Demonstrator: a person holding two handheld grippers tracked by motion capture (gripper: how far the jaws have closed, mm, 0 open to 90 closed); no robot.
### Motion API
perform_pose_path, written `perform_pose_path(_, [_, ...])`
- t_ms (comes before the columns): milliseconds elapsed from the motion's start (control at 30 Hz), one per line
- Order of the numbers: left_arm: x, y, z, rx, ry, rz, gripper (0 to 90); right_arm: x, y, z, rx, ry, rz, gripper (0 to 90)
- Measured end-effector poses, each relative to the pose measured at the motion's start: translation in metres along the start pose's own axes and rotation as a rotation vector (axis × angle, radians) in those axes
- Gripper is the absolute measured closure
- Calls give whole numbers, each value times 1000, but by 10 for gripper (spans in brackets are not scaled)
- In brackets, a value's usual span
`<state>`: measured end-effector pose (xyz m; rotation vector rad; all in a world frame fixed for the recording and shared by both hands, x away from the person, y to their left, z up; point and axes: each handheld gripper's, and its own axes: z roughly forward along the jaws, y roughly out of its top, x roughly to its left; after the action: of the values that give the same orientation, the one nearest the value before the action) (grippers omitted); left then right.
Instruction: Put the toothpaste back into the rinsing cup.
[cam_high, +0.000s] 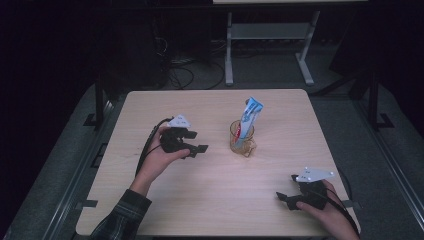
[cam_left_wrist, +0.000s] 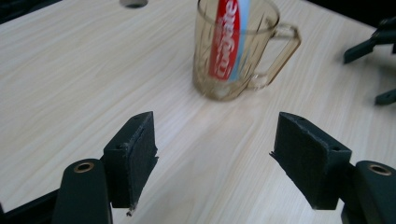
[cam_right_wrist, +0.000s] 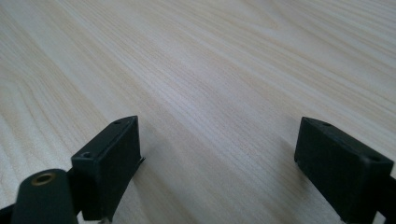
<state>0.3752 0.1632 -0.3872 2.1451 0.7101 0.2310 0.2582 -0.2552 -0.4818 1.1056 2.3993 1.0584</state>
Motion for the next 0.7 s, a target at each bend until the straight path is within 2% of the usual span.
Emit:
perform_pose_path(433, [-5,-45,-22,55,65,-2,279,0,0,0,-2,-2,6,135])
perform_pose_path(700, [-10,-75,-37,80,137,-14,260,0,0,0,-2,-5,7,135])
